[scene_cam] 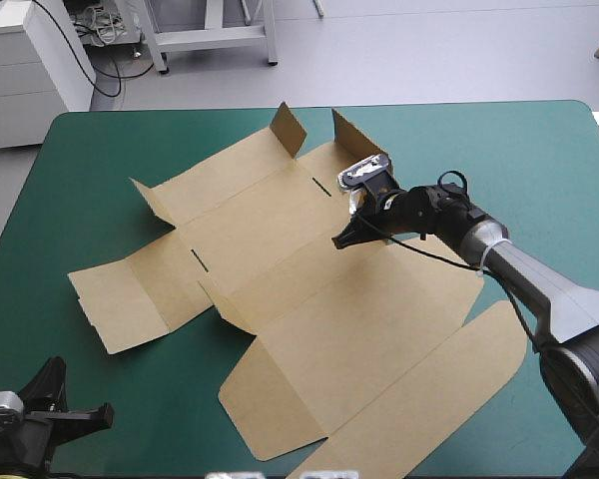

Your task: Fold the box

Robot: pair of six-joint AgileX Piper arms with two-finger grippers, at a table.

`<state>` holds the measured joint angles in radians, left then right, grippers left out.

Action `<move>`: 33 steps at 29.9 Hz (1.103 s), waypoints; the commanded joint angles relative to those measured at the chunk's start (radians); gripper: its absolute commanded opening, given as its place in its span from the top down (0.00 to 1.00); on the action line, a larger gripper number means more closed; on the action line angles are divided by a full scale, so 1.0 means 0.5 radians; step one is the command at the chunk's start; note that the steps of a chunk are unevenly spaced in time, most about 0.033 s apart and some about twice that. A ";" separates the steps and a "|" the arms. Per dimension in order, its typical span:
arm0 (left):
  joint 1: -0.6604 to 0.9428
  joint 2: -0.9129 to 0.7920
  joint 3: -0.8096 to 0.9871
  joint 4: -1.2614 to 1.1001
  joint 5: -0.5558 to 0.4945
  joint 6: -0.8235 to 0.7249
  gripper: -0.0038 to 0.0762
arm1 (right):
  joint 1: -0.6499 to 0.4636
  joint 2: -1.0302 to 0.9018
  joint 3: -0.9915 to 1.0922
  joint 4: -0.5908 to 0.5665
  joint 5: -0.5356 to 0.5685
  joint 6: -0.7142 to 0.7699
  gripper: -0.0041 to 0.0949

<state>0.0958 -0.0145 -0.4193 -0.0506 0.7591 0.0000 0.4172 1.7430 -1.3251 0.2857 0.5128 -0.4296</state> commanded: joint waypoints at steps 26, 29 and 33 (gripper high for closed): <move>-0.011 -0.021 -0.046 -0.019 -0.165 -0.013 0.96 | -0.214 -0.169 -0.951 -0.469 0.579 0.505 0.98; -0.011 -0.021 -0.046 -0.019 -0.165 -0.013 0.96 | -0.311 -0.169 -1.050 -0.465 0.656 0.519 0.98; -0.011 -0.021 -0.046 -0.019 -0.165 -0.013 0.96 | -0.385 -0.169 -1.156 -0.416 0.762 0.519 0.98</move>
<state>0.0958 -0.0145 -0.4193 -0.0515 0.7591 0.0000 0.2490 1.7133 -1.8373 0.0560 0.9031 -0.1709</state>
